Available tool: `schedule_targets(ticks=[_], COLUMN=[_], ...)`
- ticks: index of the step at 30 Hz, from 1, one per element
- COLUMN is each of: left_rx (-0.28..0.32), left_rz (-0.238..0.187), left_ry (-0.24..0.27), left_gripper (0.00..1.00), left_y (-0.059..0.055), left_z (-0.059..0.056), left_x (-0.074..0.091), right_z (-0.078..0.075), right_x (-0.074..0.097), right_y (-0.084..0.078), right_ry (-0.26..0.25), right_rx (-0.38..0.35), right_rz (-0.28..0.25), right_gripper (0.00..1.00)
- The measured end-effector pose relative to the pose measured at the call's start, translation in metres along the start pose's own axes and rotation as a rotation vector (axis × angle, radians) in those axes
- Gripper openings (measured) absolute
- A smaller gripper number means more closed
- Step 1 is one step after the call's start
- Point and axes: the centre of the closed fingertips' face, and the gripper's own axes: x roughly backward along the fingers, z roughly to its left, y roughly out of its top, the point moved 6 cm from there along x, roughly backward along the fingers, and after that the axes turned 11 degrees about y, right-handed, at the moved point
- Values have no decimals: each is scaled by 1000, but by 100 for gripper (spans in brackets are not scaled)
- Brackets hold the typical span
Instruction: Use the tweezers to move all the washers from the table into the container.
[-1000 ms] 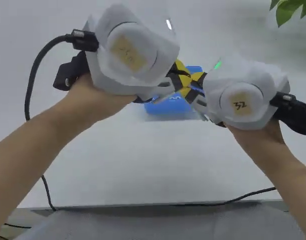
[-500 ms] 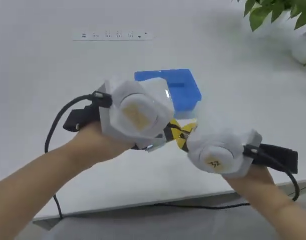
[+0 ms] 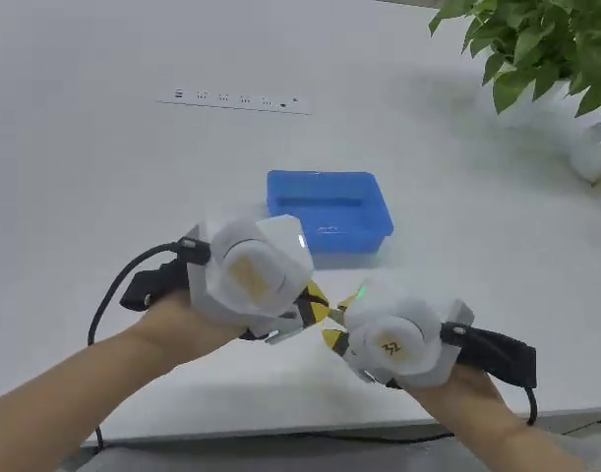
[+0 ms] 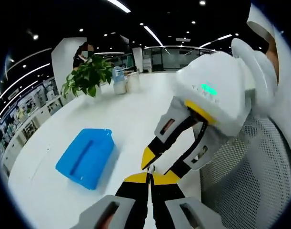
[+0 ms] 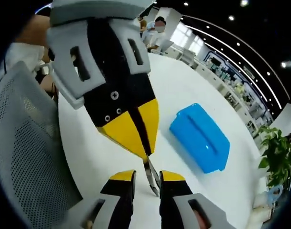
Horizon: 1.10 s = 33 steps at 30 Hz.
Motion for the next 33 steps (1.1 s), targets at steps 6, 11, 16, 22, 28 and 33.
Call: schedule_targets(ticks=[6,11,16,22,28,33], left_rx=[-27,-64,-114,-93,50,320], left_rz=[98,194,234,236,252,219], left_ry=[1,8,12,48,173,292], left_gripper=[0,0,0,0,4,25], left_y=[-25,-47,-52,-46,-44,-31], left_z=[-6,-5,-4,-4,0,6], left_x=[-12,-27,-40,-45,-37,-2], right_z=[-1,-4,-9,-16,-23,-33], right_x=[43,74,96,108,105,101], right_y=[-10,-18,-28,-29,-28,-28], right_ry=[-36,-51,-69,-57,-33,-16], right_rx=[-130,-263,-300,-302,-339,-381], right_rz=[-95,-202,-263,-297,-338,-378], right_gripper=[24,25,28,29,32,35])
